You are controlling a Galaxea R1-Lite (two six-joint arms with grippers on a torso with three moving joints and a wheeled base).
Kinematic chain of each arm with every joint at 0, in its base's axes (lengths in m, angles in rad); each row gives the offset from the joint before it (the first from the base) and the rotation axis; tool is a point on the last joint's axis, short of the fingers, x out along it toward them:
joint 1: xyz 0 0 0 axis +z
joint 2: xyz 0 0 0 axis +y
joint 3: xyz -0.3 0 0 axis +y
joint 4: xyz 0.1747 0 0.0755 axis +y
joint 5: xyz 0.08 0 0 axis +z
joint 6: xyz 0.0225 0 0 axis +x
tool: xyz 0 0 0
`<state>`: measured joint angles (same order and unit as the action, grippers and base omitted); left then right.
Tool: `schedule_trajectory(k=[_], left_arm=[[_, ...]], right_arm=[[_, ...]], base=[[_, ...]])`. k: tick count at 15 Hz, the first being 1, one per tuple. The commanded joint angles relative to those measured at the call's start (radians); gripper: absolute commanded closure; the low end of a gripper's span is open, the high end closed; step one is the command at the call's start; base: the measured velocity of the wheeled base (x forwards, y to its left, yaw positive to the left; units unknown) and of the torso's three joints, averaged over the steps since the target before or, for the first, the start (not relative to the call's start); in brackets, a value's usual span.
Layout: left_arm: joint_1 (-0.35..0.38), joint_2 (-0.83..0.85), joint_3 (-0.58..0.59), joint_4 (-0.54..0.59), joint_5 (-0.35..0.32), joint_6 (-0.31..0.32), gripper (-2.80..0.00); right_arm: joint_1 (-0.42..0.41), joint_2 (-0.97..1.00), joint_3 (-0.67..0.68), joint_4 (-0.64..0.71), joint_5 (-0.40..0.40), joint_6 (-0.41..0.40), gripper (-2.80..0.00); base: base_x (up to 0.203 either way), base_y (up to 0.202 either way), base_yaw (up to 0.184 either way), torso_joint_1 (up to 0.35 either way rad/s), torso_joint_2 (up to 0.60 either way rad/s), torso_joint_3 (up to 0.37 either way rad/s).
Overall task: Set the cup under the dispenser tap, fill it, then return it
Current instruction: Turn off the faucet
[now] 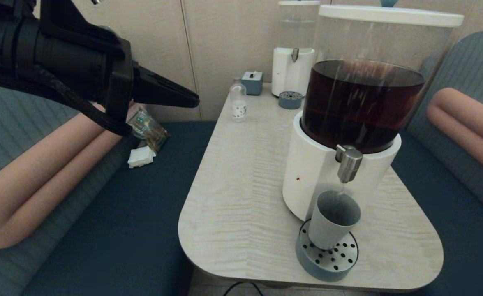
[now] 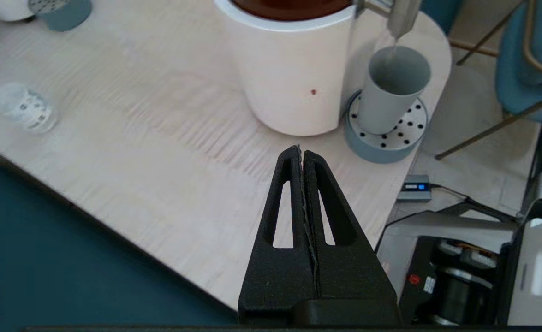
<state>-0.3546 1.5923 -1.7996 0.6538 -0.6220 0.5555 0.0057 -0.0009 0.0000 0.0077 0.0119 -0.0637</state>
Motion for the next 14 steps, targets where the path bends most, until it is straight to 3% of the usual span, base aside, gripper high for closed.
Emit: schedule_trajectory(k=[1, 3, 5, 7, 10, 12, 14], left_arm=[[-0.017, 0.003, -0.001, 0.005, -0.003, 0.004, 0.0], [-0.024, 0.002, 0.011, 0.007, 0.004, 0.011, 0.0], [-0.049, 0.018, 0.014, 0.009, 0.02, 0.055, 0.0], [-0.09, 0.047, 0.018, 0.007, 0.089, 0.096, 0.0], [-0.124, 0.13, 0.012, -0.018, 0.129, 0.223, 0.0], [-0.149, 0.188, -0.002, -0.082, 0.195, 0.324, 0.0], [-0.183, 0.222, -0.02, -0.104, 0.212, 0.363, 0.0]], right_arm=[[0.0, -0.001, 0.002, 0.0, 0.0, -0.001, 0.0], [0.0, -0.001, 0.002, 0.0, 0.0, -0.001, 0.0], [0.0, -0.001, 0.002, 0.0, 0.0, -0.001, 0.0], [0.0, -0.001, 0.0, 0.0, 0.0, -0.001, 0.0], [0.0, -0.001, 0.002, 0.0, 0.0, -0.001, 0.0], [0.0, -0.001, 0.001, 0.0, 0.0, -0.001, 0.0], [0.0, -0.001, 0.001, 0.0, 0.0, -0.001, 0.0]], base=[[0.0, 0.0, 0.0, 0.0, 0.0, 0.0], [0.0, 0.0, 0.0, 0.0, 0.0, 0.0], [0.0, 0.0, 0.0, 0.0, 0.0, 0.0], [0.0, 0.0, 0.0, 0.0, 0.0, 0.0], [0.0, 0.0, 0.0, 0.0, 0.0, 0.0], [0.0, 0.0, 0.0, 0.0, 0.0, 0.0], [0.0, 0.0, 0.0, 0.0, 0.0, 0.0]])
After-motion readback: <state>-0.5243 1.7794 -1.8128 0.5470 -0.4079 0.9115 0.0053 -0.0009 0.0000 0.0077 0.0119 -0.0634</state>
